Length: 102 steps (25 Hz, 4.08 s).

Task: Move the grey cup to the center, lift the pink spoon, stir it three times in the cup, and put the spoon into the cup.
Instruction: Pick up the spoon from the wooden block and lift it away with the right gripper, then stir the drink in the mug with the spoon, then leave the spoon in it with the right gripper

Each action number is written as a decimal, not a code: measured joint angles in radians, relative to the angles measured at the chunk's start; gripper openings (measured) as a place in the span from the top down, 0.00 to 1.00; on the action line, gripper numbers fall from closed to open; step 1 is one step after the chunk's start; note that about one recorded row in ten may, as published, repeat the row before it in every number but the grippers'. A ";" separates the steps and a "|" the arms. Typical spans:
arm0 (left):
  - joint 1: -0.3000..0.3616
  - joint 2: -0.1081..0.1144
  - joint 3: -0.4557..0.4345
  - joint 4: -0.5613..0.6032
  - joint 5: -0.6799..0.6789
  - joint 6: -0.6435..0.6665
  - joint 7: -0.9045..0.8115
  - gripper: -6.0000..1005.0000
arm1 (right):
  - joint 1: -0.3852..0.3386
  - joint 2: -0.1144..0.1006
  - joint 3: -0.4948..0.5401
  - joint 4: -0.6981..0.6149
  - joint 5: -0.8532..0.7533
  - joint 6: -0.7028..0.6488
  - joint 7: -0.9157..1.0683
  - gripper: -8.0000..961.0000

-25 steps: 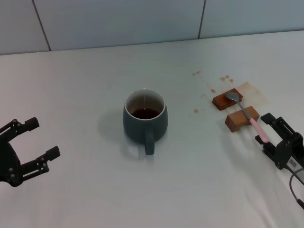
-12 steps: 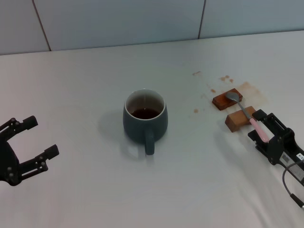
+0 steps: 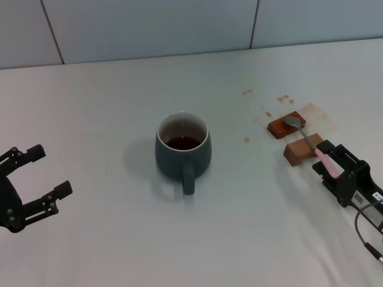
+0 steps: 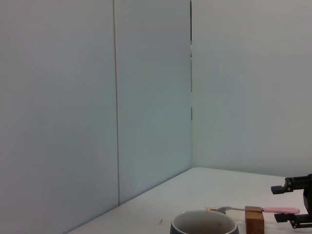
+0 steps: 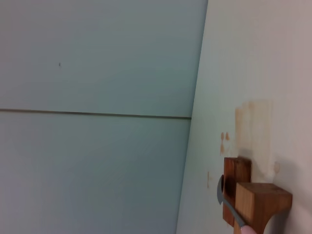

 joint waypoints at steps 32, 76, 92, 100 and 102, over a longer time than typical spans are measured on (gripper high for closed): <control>0.000 0.000 -0.003 0.000 -0.042 0.012 0.001 0.15 | 0.002 -0.005 0.008 -0.007 0.006 0.044 0.057 0.66; -0.031 -0.013 0.095 -0.007 0.038 -0.037 -0.013 0.15 | 0.599 -0.184 -0.876 -1.400 -0.234 -0.669 0.653 0.87; -0.031 -0.013 0.087 -0.001 0.039 -0.039 -0.013 0.15 | 0.894 -0.169 -1.118 -1.055 -0.495 -0.523 0.695 0.87; -0.031 -0.013 0.083 0.000 0.036 -0.038 -0.008 0.15 | 0.972 -0.151 -1.204 -0.866 -0.520 -0.408 0.665 0.87; -0.031 -0.012 0.083 0.000 0.034 -0.039 -0.006 0.15 | 1.001 -0.130 -1.217 -0.806 -0.562 -0.370 0.645 0.87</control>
